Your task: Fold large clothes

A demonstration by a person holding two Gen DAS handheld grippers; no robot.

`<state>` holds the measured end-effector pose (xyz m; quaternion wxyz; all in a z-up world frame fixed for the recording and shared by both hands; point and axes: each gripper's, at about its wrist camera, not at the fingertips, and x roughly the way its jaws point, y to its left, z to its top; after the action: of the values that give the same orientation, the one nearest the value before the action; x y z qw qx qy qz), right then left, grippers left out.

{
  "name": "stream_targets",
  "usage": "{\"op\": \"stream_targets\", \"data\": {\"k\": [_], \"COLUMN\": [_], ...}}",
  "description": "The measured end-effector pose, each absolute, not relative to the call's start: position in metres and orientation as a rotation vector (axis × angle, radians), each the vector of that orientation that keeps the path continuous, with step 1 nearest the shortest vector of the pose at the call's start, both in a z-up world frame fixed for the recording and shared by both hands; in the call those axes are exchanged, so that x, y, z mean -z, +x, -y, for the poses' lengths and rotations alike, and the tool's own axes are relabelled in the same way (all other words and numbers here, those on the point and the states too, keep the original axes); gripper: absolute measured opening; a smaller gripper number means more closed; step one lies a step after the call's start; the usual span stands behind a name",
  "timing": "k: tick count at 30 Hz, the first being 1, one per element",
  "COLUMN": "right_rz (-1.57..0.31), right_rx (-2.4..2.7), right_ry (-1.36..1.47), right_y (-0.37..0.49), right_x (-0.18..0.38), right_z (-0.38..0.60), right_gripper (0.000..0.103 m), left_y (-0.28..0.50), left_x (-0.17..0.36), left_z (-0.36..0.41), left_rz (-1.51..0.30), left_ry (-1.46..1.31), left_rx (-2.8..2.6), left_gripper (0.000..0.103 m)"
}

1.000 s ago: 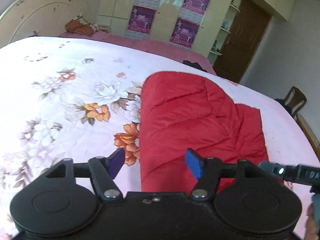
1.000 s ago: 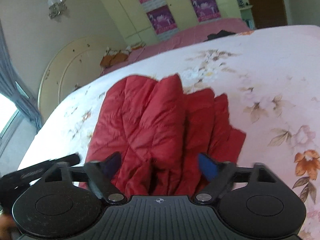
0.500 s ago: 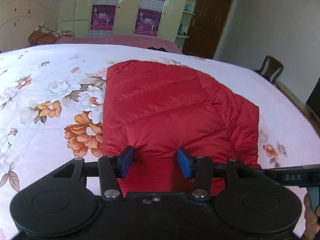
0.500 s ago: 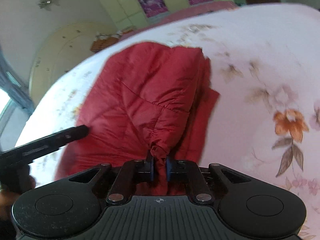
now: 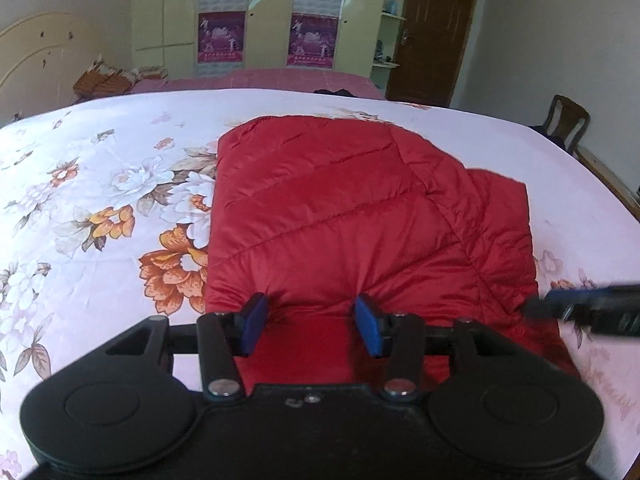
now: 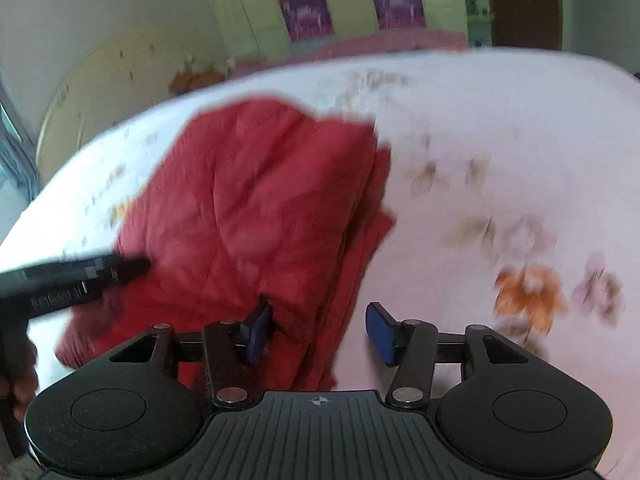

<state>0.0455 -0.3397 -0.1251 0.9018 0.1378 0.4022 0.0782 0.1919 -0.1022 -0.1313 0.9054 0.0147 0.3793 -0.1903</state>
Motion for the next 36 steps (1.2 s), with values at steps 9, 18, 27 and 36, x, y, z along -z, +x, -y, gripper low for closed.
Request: {"op": "stream_targets", "data": {"k": [9, 18, 27, 36], "right_rz": [-0.693, -0.769, -0.837, -0.844], "right_rx": [-0.187, -0.103, 0.017, 0.036], "right_ry": [0.308, 0.272, 0.155, 0.048], "right_y": [0.089, 0.146, 0.170, 0.178], "right_x": [0.080, 0.117, 0.167, 0.189], "right_z": [0.333, 0.303, 0.295, 0.288], "right_gripper": [0.017, 0.017, 0.017, 0.017], "left_y": [0.216, 0.291, 0.331, 0.336], "left_x": [0.094, 0.108, 0.150, 0.156], "left_z": [0.085, 0.103, 0.115, 0.116], "left_rz": [-0.770, -0.792, -0.851, -0.872], "left_ry": [-0.068, -0.056, -0.012, -0.012], "left_rx": [0.337, 0.343, 0.394, 0.398], "left_gripper": [0.048, 0.048, 0.050, 0.052]}}
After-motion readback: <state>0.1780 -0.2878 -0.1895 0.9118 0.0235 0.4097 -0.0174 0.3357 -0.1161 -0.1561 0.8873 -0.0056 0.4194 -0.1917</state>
